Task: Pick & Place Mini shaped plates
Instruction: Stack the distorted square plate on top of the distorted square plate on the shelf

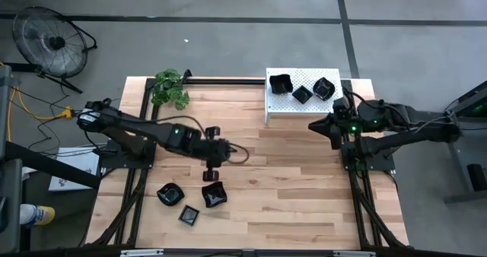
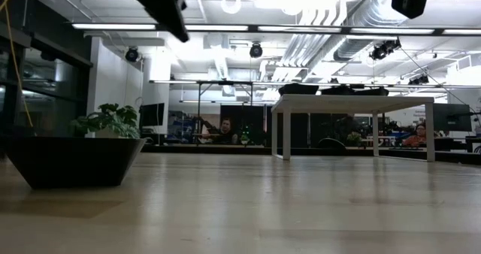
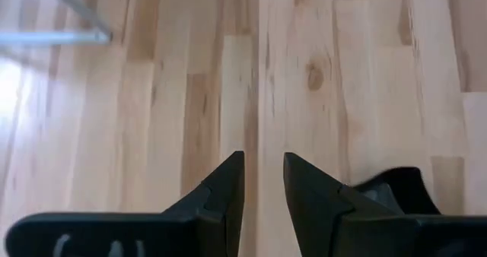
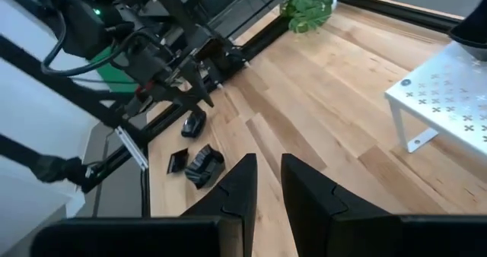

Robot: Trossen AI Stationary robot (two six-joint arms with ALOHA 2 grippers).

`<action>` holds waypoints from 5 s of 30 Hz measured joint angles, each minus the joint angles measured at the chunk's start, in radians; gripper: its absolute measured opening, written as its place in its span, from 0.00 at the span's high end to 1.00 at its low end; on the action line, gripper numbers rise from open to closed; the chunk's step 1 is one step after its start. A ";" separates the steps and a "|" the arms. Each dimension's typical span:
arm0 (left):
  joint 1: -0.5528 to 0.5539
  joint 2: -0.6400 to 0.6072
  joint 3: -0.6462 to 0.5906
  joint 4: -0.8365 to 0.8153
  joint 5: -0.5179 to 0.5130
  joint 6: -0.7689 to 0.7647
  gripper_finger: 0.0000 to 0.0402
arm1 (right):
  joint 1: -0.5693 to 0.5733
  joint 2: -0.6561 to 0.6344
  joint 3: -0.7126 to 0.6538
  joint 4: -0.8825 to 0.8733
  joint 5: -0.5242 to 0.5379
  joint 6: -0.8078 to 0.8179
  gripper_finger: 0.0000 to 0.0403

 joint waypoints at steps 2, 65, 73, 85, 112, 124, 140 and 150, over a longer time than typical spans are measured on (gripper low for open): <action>-0.031 0.000 0.000 -0.031 -0.018 -0.067 0.78 | 0.025 0.001 0.000 -0.005 0.014 -0.003 0.86; -0.174 0.295 -0.133 0.030 0.198 -0.409 0.48 | 0.483 0.053 0.000 -0.060 0.409 0.125 0.86; -0.174 0.295 -0.133 0.030 0.195 -0.410 0.64 | 0.483 0.104 0.000 -0.060 0.402 0.149 0.86; -0.174 0.295 -0.133 0.030 0.194 -0.436 0.74 | 0.530 0.114 0.000 -0.060 0.422 0.177 0.86; -0.174 0.290 -0.131 0.038 0.188 -0.429 1.00 | 0.560 0.114 0.000 -0.060 0.454 0.194 0.86; -0.174 0.224 -0.131 0.089 0.094 -0.436 1.00 | 0.560 0.114 0.000 -0.060 0.455 0.193 0.86; -0.174 0.128 -0.117 0.256 -0.144 -0.417 1.00 | 0.560 0.115 0.000 -0.060 0.534 0.192 0.86; -0.174 0.127 -0.008 0.377 -0.377 -0.161 1.00 | 0.560 0.183 0.000 -0.011 0.688 0.176 0.86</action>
